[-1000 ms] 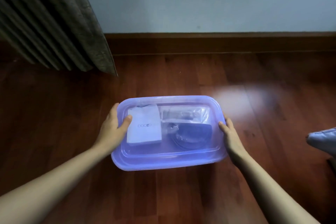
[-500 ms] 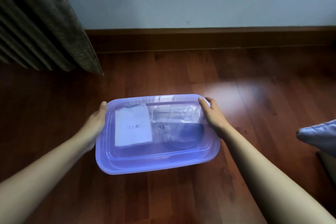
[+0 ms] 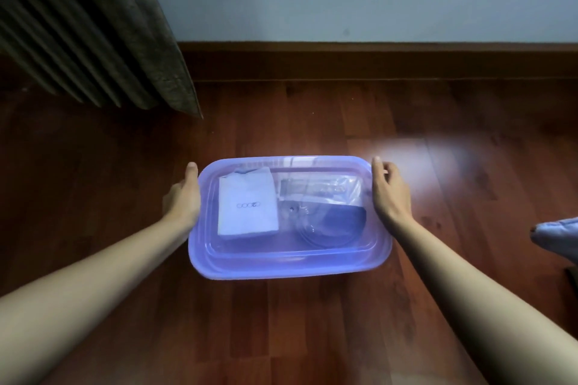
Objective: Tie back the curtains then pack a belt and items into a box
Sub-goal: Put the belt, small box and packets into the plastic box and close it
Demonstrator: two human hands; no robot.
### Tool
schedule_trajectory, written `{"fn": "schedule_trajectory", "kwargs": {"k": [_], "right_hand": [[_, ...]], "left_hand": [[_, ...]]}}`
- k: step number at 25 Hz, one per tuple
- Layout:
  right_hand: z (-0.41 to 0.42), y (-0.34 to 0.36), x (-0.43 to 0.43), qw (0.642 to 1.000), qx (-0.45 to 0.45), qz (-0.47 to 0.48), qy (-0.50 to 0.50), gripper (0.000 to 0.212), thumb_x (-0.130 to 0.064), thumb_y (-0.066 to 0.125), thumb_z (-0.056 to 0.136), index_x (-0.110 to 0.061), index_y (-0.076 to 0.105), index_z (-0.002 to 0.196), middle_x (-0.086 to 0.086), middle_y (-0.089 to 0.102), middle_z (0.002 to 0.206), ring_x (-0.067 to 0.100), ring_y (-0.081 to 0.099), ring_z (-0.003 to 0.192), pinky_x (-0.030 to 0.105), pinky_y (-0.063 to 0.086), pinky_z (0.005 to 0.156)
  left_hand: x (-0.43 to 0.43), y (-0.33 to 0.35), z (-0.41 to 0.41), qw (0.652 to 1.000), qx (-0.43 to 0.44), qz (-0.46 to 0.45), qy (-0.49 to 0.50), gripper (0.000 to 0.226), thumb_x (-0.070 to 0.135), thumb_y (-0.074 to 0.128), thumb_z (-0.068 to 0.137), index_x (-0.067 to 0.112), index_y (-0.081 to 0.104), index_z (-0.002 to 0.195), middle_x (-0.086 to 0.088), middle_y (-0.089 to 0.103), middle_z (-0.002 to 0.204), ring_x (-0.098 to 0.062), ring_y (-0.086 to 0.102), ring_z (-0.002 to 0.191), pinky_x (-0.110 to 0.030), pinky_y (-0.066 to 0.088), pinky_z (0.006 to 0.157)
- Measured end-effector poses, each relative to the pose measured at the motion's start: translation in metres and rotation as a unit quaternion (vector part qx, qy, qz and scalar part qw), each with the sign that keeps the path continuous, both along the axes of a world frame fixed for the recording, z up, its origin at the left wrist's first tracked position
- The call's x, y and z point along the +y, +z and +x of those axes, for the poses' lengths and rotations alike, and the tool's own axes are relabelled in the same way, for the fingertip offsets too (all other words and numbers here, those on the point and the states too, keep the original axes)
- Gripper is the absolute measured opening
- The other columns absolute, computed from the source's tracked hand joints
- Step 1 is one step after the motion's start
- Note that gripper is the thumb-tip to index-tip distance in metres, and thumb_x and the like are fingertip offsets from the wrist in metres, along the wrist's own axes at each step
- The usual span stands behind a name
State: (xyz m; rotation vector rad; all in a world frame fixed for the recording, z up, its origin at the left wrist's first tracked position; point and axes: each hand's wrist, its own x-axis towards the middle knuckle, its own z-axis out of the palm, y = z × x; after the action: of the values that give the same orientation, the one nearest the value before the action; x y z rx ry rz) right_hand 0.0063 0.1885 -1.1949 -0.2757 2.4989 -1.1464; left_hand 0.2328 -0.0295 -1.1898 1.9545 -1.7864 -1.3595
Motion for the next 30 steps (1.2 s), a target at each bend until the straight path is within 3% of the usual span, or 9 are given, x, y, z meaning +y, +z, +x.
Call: {"fn": "schedule_trajectory", "kwargs": {"k": [2,5,8,13,18,21,24,26,30], "right_hand": [[-0.001,-0.001,0.012,0.997,-0.07,-0.005,-0.023,0.063,-0.064,0.039,0.087,-0.017,0.048,0.128,0.007,0.057,0.13,0.026,0.052,0.118,0.031,0.036,0.091],[0.021,-0.013,0.039,0.983,-0.182,0.035,0.016,0.1,-0.09,0.039,0.06,-0.019,0.048,0.13,0.004,0.054,0.132,0.025,0.052,0.12,0.04,0.041,0.101],[0.042,-0.02,0.048,0.99,-0.14,0.034,-0.009,0.083,-0.085,0.042,0.059,-0.02,0.06,0.108,0.001,0.064,0.11,0.026,0.059,0.101,0.04,0.046,0.088],[0.044,-0.017,0.045,0.995,-0.081,0.05,-0.028,0.065,-0.076,0.042,0.065,-0.019,0.061,0.09,0.004,0.065,0.089,0.033,0.06,0.09,0.043,0.046,0.086],[0.044,-0.017,0.021,0.991,-0.129,-0.005,0.031,0.069,-0.08,0.053,0.059,-0.022,0.062,0.094,0.0,0.069,0.094,0.026,0.065,0.09,0.046,0.052,0.086],[0.065,-0.011,-0.027,0.959,-0.242,-0.058,0.134,0.061,-0.068,0.068,0.064,-0.029,0.058,0.11,0.001,0.07,0.105,0.022,0.07,0.092,0.046,0.059,0.068],[0.106,-0.003,-0.086,0.948,-0.241,-0.026,0.206,0.063,-0.069,0.07,0.061,-0.027,0.058,0.107,0.003,0.07,0.103,0.022,0.07,0.087,0.037,0.058,0.055],[0.132,0.003,-0.122,0.942,-0.22,-0.01,0.254,0.07,-0.076,0.066,0.059,-0.024,0.06,0.105,0.002,0.071,0.1,0.019,0.07,0.085,0.04,0.06,0.059],[0.192,0.047,-0.201,0.922,-0.205,0.005,0.328,0.065,-0.076,0.062,0.063,-0.027,0.056,0.106,-0.003,0.068,0.1,0.016,0.068,0.088,0.045,0.06,0.069]], "left_hand": [[0.004,0.001,0.007,0.993,0.081,0.084,0.019,0.07,0.074,0.023,0.082,0.029,0.056,0.124,-0.008,0.06,0.125,-0.032,0.057,0.113,-0.045,0.043,0.099],[0.031,0.001,0.037,0.99,0.054,0.122,-0.041,0.073,0.086,0.025,0.068,0.03,0.067,0.09,-0.013,0.071,0.093,-0.034,0.067,0.087,-0.047,0.053,0.078],[0.061,-0.007,0.05,0.996,0.019,0.082,0.019,0.068,0.078,0.04,0.076,0.014,0.058,0.066,-0.011,0.063,0.071,-0.031,0.059,0.062,-0.035,0.046,0.061],[0.062,-0.009,0.044,0.999,-0.022,-0.02,0.024,0.062,0.06,0.045,0.087,0.012,0.035,0.049,-0.006,0.046,0.054,-0.024,0.042,0.053,-0.033,0.032,0.051],[0.033,-0.008,0.058,0.998,-0.002,-0.011,0.058,0.061,0.062,0.049,0.085,0.014,0.034,0.049,-0.004,0.044,0.053,-0.024,0.042,0.054,-0.033,0.03,0.051],[-0.016,0.001,0.097,0.994,-0.007,0.012,0.105,0.06,0.066,0.048,0.082,0.012,0.053,0.058,-0.007,0.058,0.067,-0.029,0.055,0.067,-0.034,0.039,0.062],[-0.058,0.017,0.159,0.987,-0.015,0.024,0.156,0.055,0.065,0.049,0.083,0.013,0.056,0.066,-0.01,0.06,0.085,-0.029,0.056,0.079,-0.034,0.041,0.072],[-0.076,0.033,0.197,0.983,-0.021,0.026,0.182,0.056,0.063,0.05,0.084,0.009,0.054,0.07,-0.011,0.056,0.092,-0.028,0.053,0.083,-0.034,0.039,0.075],[-0.118,0.071,0.279,0.968,-0.007,0.023,0.249,0.061,0.063,0.05,0.083,0.006,0.06,0.105,-0.019,0.058,0.113,-0.034,0.055,0.102,-0.036,0.039,0.083]]}}
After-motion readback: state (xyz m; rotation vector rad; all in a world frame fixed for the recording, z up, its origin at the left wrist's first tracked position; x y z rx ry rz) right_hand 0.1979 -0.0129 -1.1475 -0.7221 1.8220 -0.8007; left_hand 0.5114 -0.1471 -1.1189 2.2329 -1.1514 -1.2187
